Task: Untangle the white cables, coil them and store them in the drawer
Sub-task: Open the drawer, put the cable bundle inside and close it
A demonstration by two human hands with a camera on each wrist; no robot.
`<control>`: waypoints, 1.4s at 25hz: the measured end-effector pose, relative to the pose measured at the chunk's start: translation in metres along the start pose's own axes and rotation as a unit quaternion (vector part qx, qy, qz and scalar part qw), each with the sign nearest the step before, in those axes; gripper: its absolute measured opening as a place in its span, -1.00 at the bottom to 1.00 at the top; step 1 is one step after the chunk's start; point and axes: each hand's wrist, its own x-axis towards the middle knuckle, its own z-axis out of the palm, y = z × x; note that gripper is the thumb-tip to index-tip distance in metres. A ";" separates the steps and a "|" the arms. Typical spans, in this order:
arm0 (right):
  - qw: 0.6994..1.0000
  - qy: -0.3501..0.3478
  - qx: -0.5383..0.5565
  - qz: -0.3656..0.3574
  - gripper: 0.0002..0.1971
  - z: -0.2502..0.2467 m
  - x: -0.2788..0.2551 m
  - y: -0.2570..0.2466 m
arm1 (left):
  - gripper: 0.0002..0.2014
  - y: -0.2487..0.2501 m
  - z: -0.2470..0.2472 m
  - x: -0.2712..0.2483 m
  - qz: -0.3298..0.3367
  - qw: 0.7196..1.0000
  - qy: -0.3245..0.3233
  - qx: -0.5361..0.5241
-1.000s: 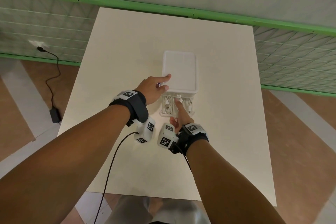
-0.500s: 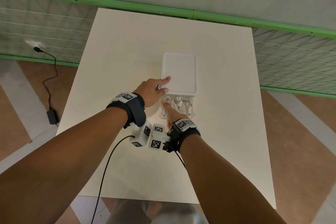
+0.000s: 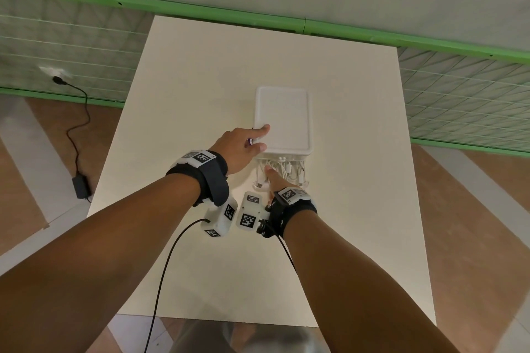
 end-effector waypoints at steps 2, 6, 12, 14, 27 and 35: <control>1.000 -0.004 -0.013 0.011 0.05 -0.005 0.042 0.008 | -0.52 -0.001 -0.001 0.000 0.005 1.000 0.000 0.002; 0.999 -0.035 -0.010 0.009 -0.28 -0.022 -0.027 -0.009 | -0.52 -0.003 0.000 0.000 0.009 1.000 0.002 0.001; 0.995 -0.082 0.062 0.005 -0.37 -0.032 -0.043 -0.017 | -0.51 -0.001 -0.002 0.001 0.010 1.000 -0.003 0.004; 0.984 -0.072 0.160 -0.014 -0.46 -0.030 -0.039 -0.013 | -0.51 -0.002 0.000 0.001 0.004 1.000 0.001 0.006; 0.924 -0.042 0.380 0.003 -0.43 -0.034 -0.031 -0.010 | -0.52 -0.001 0.001 0.004 -0.008 1.000 -0.001 0.005; 0.927 -0.030 0.372 -0.022 -0.37 -0.033 -0.032 -0.015 | -0.52 -0.003 -0.001 0.005 -0.004 1.000 -0.011 0.000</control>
